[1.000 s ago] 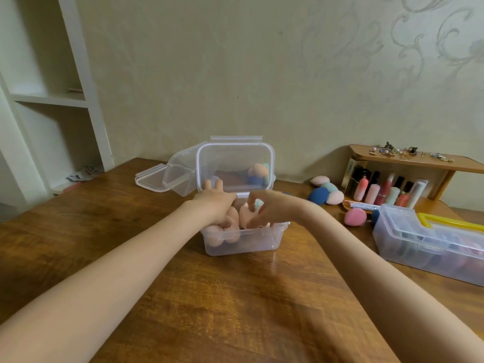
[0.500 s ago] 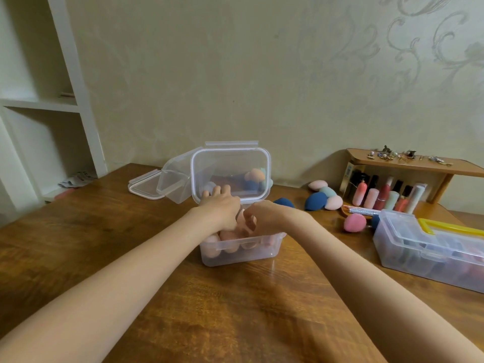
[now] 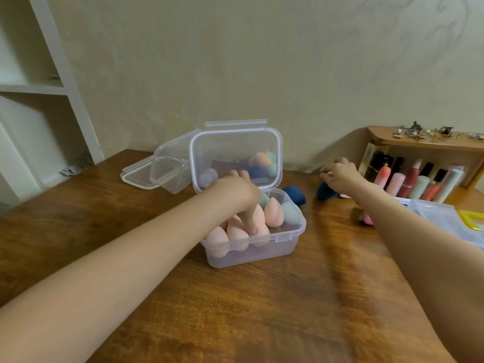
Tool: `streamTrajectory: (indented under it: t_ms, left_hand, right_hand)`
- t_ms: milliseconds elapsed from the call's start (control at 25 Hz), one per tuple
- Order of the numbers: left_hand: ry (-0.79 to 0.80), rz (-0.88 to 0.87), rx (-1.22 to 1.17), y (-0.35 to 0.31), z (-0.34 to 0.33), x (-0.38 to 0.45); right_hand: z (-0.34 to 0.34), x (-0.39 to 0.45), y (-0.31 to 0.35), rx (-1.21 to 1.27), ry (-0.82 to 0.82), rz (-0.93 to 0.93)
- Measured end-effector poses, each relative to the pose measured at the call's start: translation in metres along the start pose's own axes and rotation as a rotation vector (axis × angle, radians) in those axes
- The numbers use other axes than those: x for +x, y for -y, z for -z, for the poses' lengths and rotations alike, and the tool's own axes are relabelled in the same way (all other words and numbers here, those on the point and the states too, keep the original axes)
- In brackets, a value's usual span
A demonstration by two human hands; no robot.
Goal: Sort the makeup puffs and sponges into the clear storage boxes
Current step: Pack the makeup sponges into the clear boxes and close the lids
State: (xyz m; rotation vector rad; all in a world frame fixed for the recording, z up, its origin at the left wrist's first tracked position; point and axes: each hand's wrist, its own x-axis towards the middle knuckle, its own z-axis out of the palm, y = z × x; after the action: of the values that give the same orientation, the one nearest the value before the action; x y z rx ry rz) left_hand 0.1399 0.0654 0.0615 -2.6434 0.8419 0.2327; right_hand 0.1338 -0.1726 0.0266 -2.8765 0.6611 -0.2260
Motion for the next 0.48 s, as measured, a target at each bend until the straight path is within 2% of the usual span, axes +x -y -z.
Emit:
streamTrajectory:
  t_ms: [160, 280, 360, 480]
  left_hand:
    - [0.009, -0.004, 0.002, 0.000, 0.000, 0.007]
    - [0.022, 0.010, 0.020, -0.002, -0.002, 0.013]
    - [0.029, 0.028, 0.031, -0.002, -0.004, 0.016]
    - [0.022, 0.028, 0.032, -0.002, -0.006, 0.018]
  right_hand:
    - [-0.020, 0.030, -0.006, -0.052, 0.062, -0.165]
    - [-0.023, 0.042, -0.004, 0.005, 0.089, -0.302]
    - [-0.021, 0.041, -0.004, -0.006, 0.088, -0.310]
    - [-0.018, 0.037, -0.004, -0.170, 0.006, -0.197]
